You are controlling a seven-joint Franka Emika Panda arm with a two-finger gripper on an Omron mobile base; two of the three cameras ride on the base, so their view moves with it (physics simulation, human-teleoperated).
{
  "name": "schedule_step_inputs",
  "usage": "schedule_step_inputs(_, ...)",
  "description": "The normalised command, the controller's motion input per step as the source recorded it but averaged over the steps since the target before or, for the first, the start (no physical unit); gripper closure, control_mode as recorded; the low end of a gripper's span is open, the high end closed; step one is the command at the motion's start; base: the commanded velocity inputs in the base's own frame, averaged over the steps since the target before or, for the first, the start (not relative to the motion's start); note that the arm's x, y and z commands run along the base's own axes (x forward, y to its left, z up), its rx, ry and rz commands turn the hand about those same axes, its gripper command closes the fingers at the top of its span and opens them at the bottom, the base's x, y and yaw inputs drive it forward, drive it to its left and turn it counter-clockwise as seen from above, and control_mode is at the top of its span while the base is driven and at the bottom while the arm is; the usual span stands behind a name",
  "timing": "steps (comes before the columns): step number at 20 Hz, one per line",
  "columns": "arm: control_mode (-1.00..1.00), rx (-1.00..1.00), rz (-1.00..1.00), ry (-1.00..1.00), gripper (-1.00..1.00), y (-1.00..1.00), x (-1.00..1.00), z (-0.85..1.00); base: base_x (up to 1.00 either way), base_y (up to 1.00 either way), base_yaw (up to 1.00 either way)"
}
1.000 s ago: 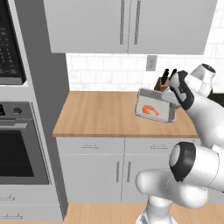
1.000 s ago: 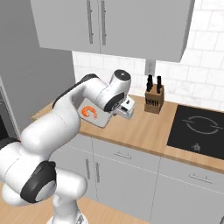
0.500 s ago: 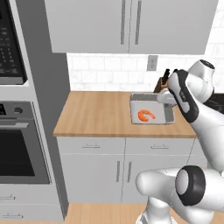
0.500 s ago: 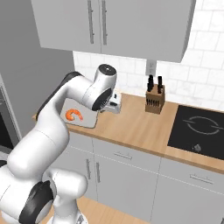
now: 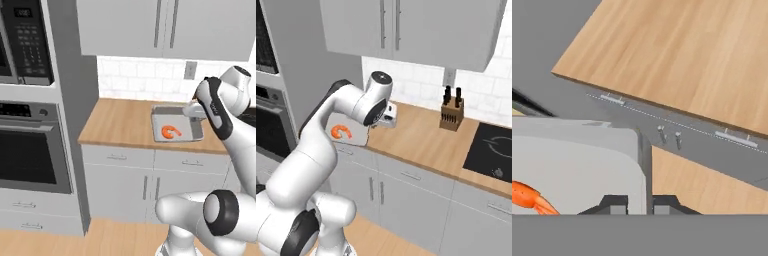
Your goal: Take the meat container that has the shrimp and place it on the second highest rack of the freezer. Then take the vegetable container that has the squash and cucumber and place it on the highest rack of the freezer.
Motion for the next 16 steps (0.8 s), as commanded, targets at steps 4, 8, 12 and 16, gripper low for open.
schedule_step_inputs(4, 1.00, 0.00, 0.00, 0.00, 1.00, 0.00, 0.00, 0.00, -0.49, 0.09, 0.71)
schedule_step_inputs(8, 1.00, 0.00, 0.00, 0.00, 1.00, 0.00, 0.00, 0.00, -0.32, 0.12, 0.90)
schedule_step_inputs(12, 1.00, 0.00, 0.00, 0.00, 1.00, 0.00, 0.00, 0.00, -0.21, 0.24, 0.90)
schedule_step_inputs(16, 1.00, 0.00, 0.00, 0.00, 1.00, 0.00, 0.00, 0.00, -0.01, 0.40, 0.97)
